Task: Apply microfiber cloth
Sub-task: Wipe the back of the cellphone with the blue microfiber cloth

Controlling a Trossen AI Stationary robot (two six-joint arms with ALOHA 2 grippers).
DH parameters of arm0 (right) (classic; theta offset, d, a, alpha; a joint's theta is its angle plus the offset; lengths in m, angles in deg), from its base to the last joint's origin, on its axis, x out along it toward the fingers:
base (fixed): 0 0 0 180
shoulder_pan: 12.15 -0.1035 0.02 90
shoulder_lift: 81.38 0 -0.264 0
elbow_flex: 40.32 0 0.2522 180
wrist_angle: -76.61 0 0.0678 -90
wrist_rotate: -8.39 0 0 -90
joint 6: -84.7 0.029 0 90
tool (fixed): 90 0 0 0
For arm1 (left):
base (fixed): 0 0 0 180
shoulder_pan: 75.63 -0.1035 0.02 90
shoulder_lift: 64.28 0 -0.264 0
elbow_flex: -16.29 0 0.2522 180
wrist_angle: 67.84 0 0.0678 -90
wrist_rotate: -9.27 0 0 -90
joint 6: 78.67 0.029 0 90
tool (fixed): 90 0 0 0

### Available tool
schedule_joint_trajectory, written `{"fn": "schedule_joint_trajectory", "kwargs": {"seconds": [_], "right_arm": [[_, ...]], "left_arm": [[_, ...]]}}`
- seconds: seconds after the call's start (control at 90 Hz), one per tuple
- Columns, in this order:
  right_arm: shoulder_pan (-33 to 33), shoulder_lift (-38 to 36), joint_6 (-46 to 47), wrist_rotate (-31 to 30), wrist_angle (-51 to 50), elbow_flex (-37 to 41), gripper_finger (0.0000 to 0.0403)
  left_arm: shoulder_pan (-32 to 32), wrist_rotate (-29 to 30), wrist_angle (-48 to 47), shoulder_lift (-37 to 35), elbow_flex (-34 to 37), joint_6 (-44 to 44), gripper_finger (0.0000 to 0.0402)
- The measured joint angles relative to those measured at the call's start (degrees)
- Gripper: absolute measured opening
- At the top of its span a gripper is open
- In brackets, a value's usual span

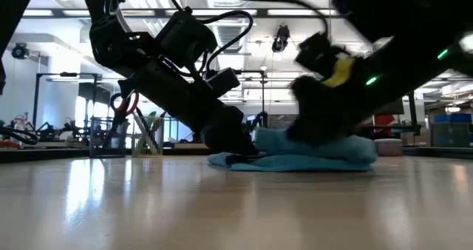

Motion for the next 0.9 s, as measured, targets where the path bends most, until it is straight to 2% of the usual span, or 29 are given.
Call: {"fn": "schedule_joint_trajectory", "kwargs": {"seconds": [0.144, 0.289, 0.389, 0.5, 0.7, 0.767, 0.833, 0.9], "right_arm": [[1.9, 7.0, -1.1, -2.7, 12.9, -1.0, 0.0000], [2.1, 8.1, 1.8, -7.1, 10.9, -0.7, 0.0000], [2.1, 6.0, 7.6, -10.1, 3.1, 0.4, 0.0000], [1.6, 2.8, 15.2, -13.4, -10.6, 0.9, 0.0000], [0.3, -3.2, 23.9, -14.0, -34.4, 1.3, 0.0000], [-0.3, -5.0, 27.0, -12.1, -41.2, 1.6, 0.0000], [-1.0, -7.0, 28.4, -11.3, -44.8, 2.0, 0.0000], [-1.8, -8.9, 26.8, -11.9, -41.6, 2.0, 0.0000]], "left_arm": [[0.0, 0.0, -0.4, 0.0, 0.0, -0.7, 0.0348], [0.0, -0.3, -0.3, -0.1, 0.2, -1.0, 0.0348], [0.0, -0.4, 0.2, -0.1, 1.0, -1.1, 0.0348], [0.0, -0.5, 0.8, -0.2, 1.9, -1.6, 0.0348], [0.1, -0.5, 1.0, -0.2, 2.4, -1.6, 0.0348], [0.1, -0.4, 1.0, -0.2, 2.5, -1.5, 0.0348], [0.1, -0.4, 1.3, -0.3, 2.6, -1.6, 0.0348], [0.1, -0.5, 2.4, -0.3, 2.8, -1.6, 0.0348]]}}
